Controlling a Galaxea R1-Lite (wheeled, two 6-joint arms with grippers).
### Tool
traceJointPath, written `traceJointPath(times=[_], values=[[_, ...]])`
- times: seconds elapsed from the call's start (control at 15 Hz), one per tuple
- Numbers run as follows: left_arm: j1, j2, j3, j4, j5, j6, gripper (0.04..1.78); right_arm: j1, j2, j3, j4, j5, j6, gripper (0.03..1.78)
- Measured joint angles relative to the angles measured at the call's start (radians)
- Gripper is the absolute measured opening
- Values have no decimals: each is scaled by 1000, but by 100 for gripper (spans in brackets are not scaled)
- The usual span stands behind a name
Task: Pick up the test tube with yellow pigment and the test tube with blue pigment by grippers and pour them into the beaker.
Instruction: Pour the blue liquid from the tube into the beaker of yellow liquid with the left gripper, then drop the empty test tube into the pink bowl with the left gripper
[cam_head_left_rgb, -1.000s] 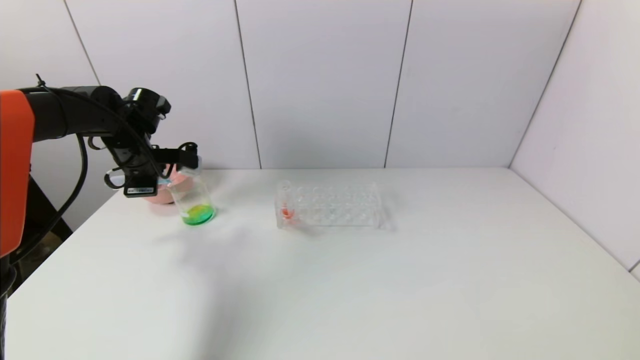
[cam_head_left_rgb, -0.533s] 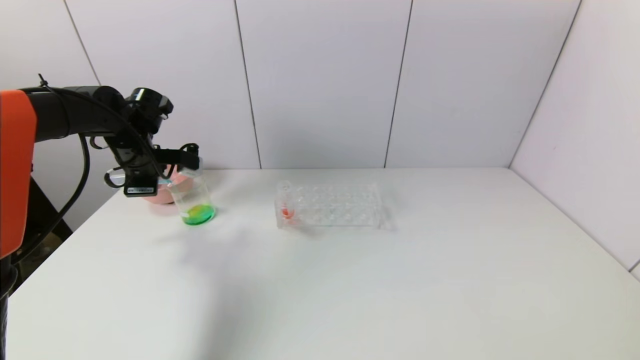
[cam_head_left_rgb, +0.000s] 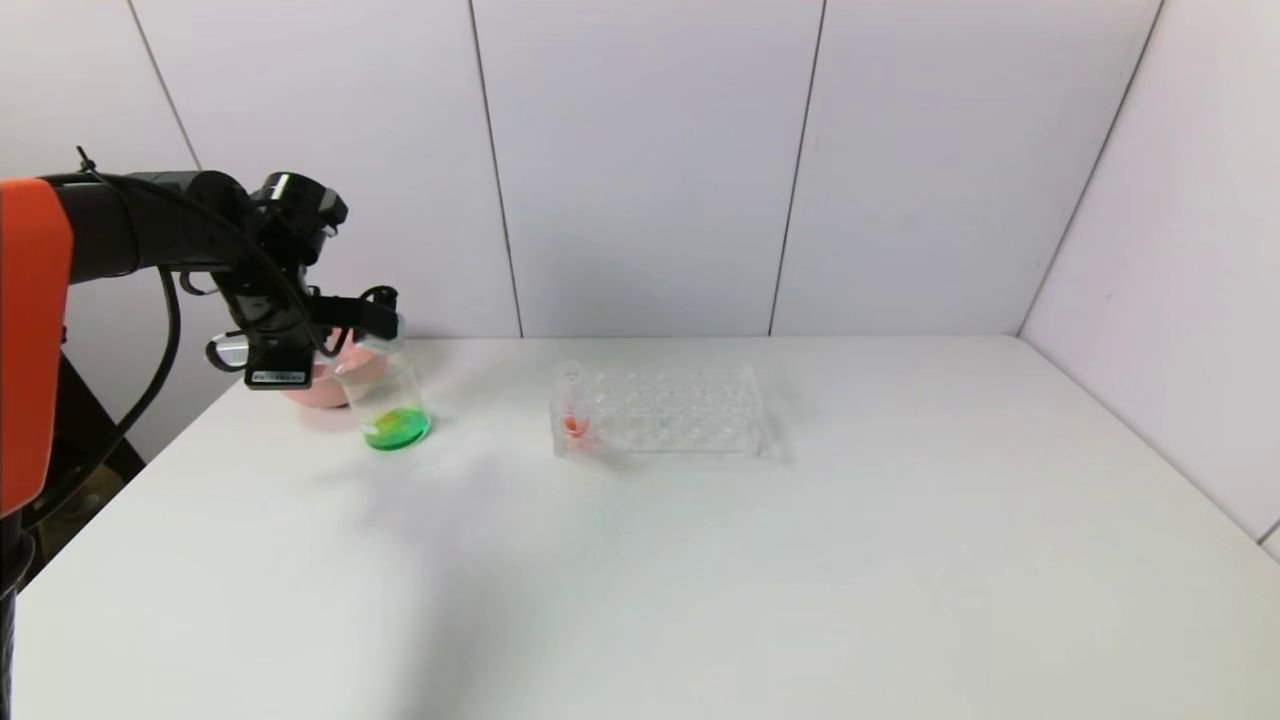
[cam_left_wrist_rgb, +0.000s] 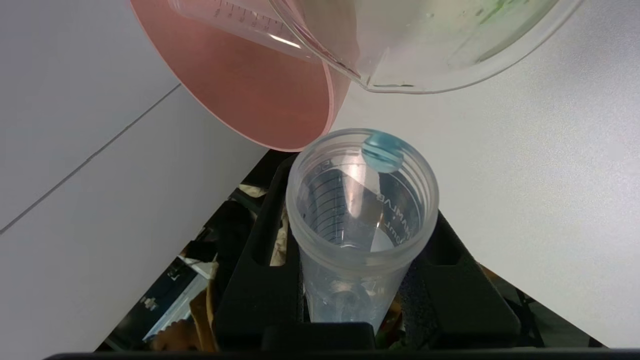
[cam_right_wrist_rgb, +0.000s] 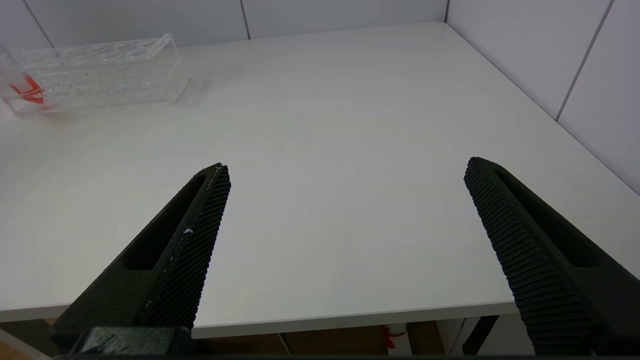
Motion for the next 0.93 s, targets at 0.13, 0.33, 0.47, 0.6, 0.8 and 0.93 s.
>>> traceJointPath(times=[0.13,0.33,0.47,0.6,0.8,0.93], values=[[-1,-1,0,0,0,0,53,0,0,0,0,0,0,171],[-3,-2,0,2,10,0,53,0,0,0,0,0,0,171],[-3,-5,0,0,5,-3,53,0,0,0,0,0,0,171],[-1,-14,0,-8,-9,-29,53,0,0,0,0,0,0,171],[2,-47,1,-45,-123,-173,53,0,0,0,0,0,0,171],[15,-73,1,-79,-235,-316,53,0,0,0,0,0,0,171]])
